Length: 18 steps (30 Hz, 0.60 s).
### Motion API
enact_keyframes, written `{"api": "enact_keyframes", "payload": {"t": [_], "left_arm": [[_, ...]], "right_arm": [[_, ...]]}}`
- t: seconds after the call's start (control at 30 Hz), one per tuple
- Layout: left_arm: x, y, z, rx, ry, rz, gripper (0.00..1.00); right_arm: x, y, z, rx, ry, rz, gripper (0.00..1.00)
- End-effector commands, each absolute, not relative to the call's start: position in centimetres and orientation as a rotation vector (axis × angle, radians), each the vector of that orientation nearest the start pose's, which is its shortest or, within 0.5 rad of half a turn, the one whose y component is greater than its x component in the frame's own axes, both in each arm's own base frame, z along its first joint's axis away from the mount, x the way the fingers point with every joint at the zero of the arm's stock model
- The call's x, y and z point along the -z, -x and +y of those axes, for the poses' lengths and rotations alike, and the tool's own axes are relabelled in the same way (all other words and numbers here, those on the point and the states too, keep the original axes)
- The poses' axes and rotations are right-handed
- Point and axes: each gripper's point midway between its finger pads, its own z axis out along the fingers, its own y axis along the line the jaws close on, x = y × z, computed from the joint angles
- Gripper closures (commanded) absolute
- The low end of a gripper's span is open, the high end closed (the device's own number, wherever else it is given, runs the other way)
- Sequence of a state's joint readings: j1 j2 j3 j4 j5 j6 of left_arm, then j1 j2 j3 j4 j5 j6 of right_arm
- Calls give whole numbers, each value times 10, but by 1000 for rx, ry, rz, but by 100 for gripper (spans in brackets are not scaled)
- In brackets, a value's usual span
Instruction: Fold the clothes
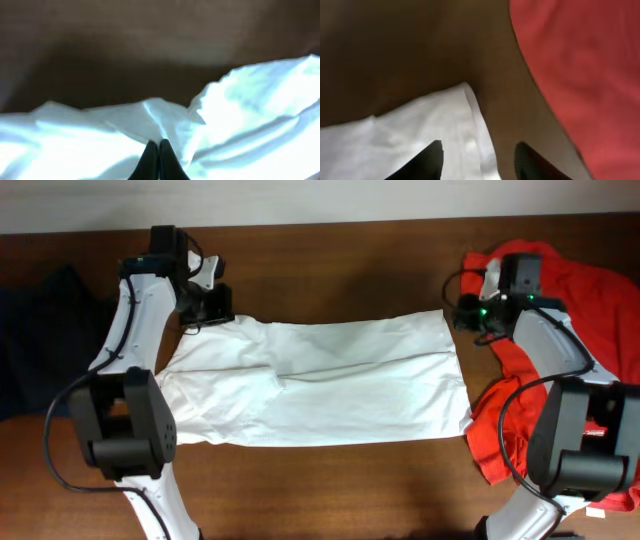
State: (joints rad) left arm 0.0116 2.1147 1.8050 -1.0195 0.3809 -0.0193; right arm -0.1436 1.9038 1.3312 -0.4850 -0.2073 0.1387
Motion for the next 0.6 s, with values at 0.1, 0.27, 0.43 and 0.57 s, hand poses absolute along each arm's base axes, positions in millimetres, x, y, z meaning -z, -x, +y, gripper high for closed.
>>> {"api": "enact_keyframes", "payload": {"t": [0.1,0.27,0.43,0.57], "left_arm": [[-105,-429,-52,527,13,2979,100],[-104,-423,-52,531,20,3003,100],[-104,-423,-52,531,20,3003,100],[-103,-420,-48,493,25,3023,100]], "right_arm": [[-43,-500,-4,-274,-184,2535,50],[-10,-517,14,-292,-144,2515,50],[4,-510,4,-224,-210,2558,73],[6,-501,-2,-198,-231,2603,96]]}}
